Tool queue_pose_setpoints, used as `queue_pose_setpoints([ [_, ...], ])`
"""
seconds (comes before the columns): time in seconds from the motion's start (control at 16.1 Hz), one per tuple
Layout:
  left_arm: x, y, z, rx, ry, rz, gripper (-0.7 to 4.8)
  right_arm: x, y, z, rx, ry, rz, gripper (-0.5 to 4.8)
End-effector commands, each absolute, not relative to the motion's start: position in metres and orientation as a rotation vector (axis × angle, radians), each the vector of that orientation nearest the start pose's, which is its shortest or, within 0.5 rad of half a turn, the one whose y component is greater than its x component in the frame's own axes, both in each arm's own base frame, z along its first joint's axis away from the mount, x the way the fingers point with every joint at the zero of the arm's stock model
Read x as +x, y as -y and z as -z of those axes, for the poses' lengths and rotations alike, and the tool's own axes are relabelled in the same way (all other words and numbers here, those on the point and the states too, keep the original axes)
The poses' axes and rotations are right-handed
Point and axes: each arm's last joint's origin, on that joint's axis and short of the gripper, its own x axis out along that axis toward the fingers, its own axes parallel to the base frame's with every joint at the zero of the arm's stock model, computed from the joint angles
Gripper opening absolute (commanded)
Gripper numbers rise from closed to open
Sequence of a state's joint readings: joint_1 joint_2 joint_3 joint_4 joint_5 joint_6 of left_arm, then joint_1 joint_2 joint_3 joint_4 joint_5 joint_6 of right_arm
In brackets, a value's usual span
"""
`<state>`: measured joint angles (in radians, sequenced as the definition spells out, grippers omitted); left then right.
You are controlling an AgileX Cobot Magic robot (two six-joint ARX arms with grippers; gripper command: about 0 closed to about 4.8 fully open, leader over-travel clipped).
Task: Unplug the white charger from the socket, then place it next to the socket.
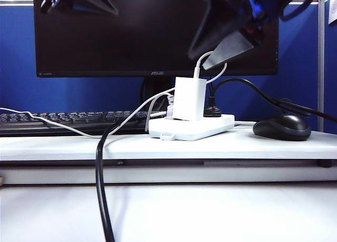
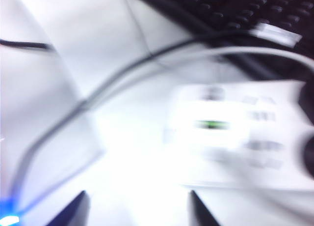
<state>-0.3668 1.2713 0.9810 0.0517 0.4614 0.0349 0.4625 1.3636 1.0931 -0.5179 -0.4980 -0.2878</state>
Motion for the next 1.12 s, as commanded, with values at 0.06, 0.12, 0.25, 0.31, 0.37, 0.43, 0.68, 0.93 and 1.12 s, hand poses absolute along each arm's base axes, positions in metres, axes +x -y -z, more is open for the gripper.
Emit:
queue_pose_setpoints([
  [0.06, 0.26, 0.127, -0.315, 0.108, -0.224, 0.895, -0.05, 0.259, -0.142, -0.281, -0.242, -0.681, -0.999, 2.85],
  [0.12, 0.257, 0.138, -0.311, 0.129, -0.235, 0.934, -0.05, 0.262, -0.142, -0.279, -0.26, -0.676, -0.966, 2.85],
  [0.25, 0.261, 0.143, -0.303, 0.148, -0.256, 0.949, -0.05, 0.264, -0.147, -0.28, -0.274, -0.629, -0.977, 2.85],
  [0.31, 0.261, 0.149, -0.298, 0.16, -0.271, 0.967, -0.05, 0.267, -0.148, -0.28, -0.278, -0.607, -0.971, 2.85],
  [0.37, 0.264, 0.153, -0.291, 0.166, -0.294, 0.978, -0.05, 0.269, -0.149, -0.282, -0.286, -0.583, -0.953, 2.85],
  [0.43, 0.265, 0.154, -0.289, 0.171, -0.302, 0.98, -0.05, 0.269, -0.15, -0.282, -0.284, -0.578, -0.956, 2.85],
  [0.68, 0.266, 0.154, -0.286, 0.173, -0.316, 0.977, -0.05, 0.276, -0.153, -0.276, -0.283, -0.567, -0.956, 2.85],
  [0.93, 0.266, 0.154, -0.286, 0.173, -0.318, 0.976, -0.05, 0.287, -0.159, -0.259, -0.277, -0.608, -0.956, 2.84],
  [1.12, 0.267, 0.155, -0.284, 0.173, -0.326, 0.977, -0.05, 0.289, -0.16, -0.255, -0.274, -0.615, -0.954, 2.83],
])
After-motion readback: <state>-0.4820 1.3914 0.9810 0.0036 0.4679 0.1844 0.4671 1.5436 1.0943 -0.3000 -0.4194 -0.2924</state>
